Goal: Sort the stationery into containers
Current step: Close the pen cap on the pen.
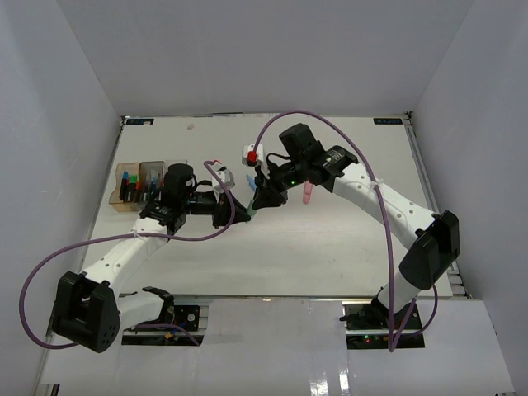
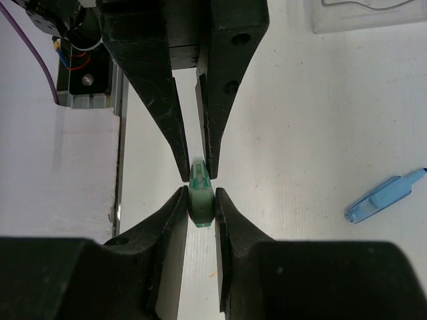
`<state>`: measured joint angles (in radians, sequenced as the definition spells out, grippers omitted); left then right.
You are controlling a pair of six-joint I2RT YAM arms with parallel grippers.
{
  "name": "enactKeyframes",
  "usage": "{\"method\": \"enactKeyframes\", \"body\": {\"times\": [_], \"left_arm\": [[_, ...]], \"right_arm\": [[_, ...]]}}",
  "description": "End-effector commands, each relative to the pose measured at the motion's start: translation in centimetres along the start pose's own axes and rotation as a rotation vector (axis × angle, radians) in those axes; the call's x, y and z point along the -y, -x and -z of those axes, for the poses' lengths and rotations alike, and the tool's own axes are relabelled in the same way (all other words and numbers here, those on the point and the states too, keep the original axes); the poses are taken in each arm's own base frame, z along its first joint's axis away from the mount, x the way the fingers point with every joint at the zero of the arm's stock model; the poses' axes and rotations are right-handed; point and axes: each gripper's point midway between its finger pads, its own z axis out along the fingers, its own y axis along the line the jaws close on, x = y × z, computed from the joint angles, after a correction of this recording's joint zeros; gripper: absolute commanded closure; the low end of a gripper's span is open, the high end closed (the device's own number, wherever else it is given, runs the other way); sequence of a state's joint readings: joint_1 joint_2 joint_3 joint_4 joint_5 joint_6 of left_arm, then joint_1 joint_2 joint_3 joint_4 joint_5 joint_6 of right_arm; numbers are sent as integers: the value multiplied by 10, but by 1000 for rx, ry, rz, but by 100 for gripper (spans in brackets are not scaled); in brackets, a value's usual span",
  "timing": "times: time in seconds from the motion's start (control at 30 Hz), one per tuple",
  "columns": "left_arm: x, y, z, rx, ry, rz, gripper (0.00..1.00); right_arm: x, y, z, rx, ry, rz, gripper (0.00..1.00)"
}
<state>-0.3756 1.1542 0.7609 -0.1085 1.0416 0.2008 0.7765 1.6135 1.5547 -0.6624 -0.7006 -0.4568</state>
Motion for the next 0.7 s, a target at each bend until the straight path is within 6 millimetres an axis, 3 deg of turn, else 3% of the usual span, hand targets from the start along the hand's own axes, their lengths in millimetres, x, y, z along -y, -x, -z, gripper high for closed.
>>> {"method": "enactKeyframes", "body": {"times": [0.0,0.3,0.67], "left_arm": [[8,51,9,107,11,-168,100],[9,76,16,184,53,-230,100],[10,89,18,209,56,-257,100]], "right_arm": [[-12,-32,-19,-96,50,-72,85],[-17,-65,-27,-186,63,-143,86],[-25,-78,-38,-226,104,-170,87]]}}
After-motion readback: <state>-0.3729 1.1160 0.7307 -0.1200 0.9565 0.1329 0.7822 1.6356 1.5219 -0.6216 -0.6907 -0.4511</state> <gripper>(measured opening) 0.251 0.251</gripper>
